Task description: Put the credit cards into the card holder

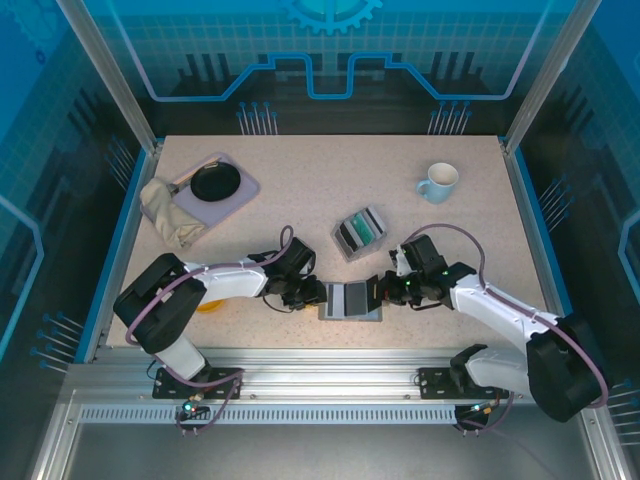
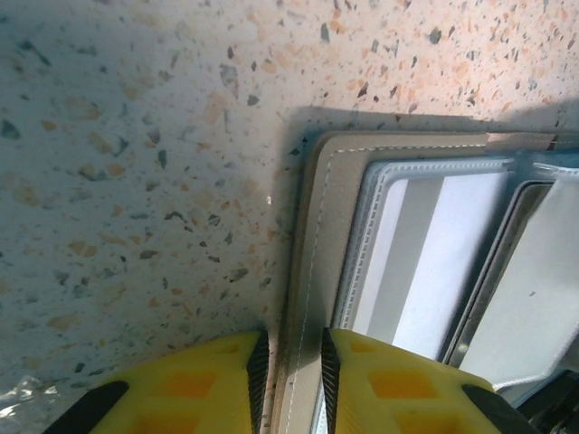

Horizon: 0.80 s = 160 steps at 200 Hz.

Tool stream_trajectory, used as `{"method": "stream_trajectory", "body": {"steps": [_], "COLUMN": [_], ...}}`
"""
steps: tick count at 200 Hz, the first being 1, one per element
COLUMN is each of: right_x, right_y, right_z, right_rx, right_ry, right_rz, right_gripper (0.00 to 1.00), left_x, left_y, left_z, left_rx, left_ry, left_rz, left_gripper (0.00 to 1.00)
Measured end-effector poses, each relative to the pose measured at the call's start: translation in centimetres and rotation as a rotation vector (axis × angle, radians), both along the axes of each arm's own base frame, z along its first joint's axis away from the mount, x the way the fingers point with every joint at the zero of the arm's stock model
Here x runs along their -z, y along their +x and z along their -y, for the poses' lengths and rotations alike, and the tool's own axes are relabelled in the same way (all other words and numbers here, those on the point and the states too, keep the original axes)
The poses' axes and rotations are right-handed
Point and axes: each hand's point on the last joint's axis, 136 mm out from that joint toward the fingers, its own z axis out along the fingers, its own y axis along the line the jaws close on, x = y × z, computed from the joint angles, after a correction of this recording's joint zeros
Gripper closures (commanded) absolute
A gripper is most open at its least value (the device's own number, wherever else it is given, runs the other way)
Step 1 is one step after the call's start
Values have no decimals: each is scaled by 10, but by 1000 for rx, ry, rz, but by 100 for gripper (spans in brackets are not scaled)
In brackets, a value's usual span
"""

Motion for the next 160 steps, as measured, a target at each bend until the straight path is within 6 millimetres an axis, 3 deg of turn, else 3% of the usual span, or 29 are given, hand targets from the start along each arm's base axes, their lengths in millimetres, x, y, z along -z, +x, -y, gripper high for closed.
{"method": "stream_trajectory", "body": {"steps": [87,160], "right_x": [-22,-7], "right_y": [9,10], "right_z": [-22,-37], "right_rx": [-5,-21], "right_ry": [145,162], "right_rz": [35,-18], "right_gripper": [94,94], "left_x": [-1,-4], "left_y": [4,8], "left_z": [7,10], "left_rx": [7,7], "left_ry": [-20,-27], "left_rz": [22,55], "left_gripper": [80,79]}}
